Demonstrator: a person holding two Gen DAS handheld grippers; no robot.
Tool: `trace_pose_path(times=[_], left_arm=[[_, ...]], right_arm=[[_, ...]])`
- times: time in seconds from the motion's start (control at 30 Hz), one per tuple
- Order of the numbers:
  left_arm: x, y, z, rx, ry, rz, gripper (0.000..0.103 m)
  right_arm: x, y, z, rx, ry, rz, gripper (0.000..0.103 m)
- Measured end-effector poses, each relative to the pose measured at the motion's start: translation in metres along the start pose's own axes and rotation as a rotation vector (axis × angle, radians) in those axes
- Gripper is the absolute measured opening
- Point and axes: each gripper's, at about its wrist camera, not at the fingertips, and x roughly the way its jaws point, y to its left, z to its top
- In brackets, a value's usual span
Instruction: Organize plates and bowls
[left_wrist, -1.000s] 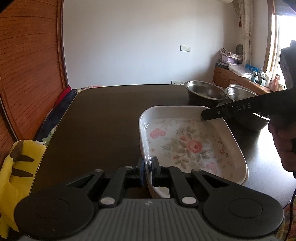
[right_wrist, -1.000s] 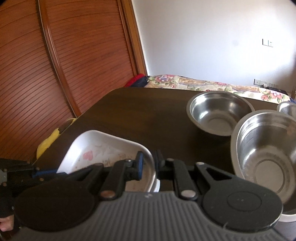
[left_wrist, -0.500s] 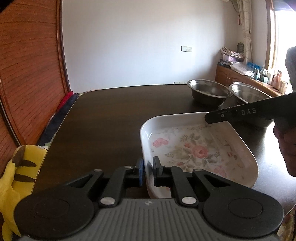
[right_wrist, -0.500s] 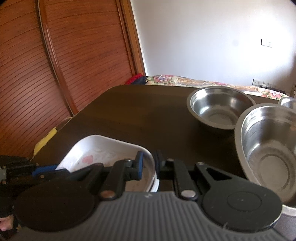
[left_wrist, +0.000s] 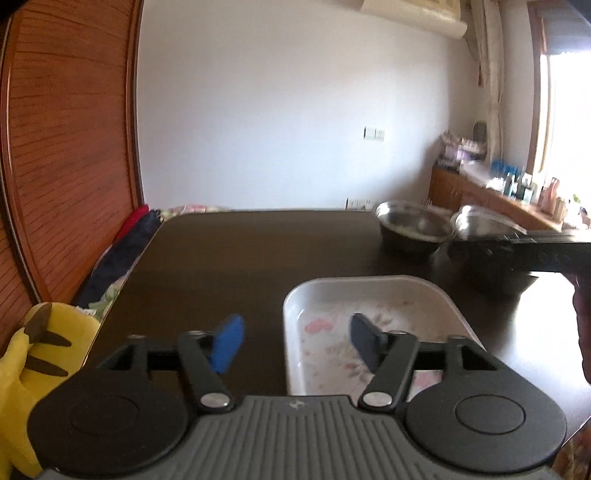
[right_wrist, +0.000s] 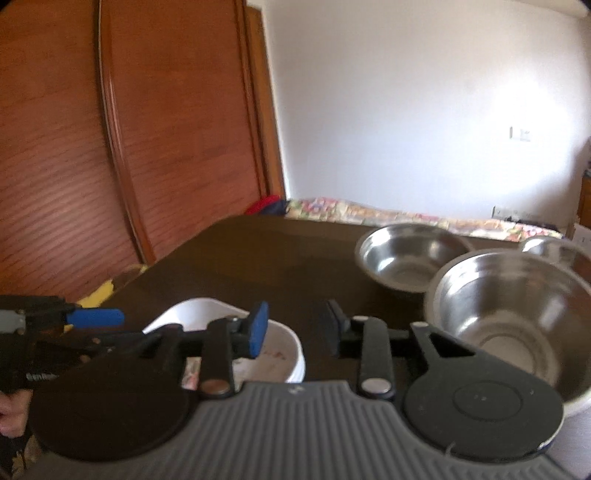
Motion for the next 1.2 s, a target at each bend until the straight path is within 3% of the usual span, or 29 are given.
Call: trace_pose_path(times=[0.1, 0.27, 0.43, 0.57, 0.67, 0.73, 0.83, 1.2], left_arm=[[-0.007, -0.007, 0.001, 0.002, -0.029, -0.015, 0.083], [-0.013, -0.026, 0.003, 0.009, -0.064, -0.048, 0.092], [-0.016, -0.053, 0.005, 0.016, -0.096, -0.098, 0.097], [-0.013, -0.076, 0.009, 0.006, -0.111, -0.148, 0.101], [-0.008, -0.093, 0.013, 0.008, -0.121, -0.175, 0.103], [-0.004, -0.104, 0.017, 0.005, -0.135, -0.183, 0.103], [0.001, -0.119, 0.022, -0.007, -0.146, -0.198, 0.103], [0.032, -0.161, 0.034, 0.045, -0.13, -0.204, 0.103]], right_arm=[[-0.015, -0.008, -0.004, 0.032, -0.031, 0.021, 0.037], [-0.046, -0.02, -0.013, 0.019, -0.101, -0.015, 0.039], [-0.076, -0.033, -0.024, -0.008, -0.167, -0.061, 0.057], [-0.092, -0.046, -0.033, -0.018, -0.197, -0.101, 0.062], [-0.1, -0.061, -0.039, -0.014, -0.211, -0.138, 0.076], [-0.105, -0.072, -0.043, -0.01, -0.233, -0.158, 0.093], [-0.112, -0.085, -0.045, -0.019, -0.265, -0.185, 0.102], [-0.107, -0.132, -0.043, 0.018, -0.269, -0.234, 0.103]])
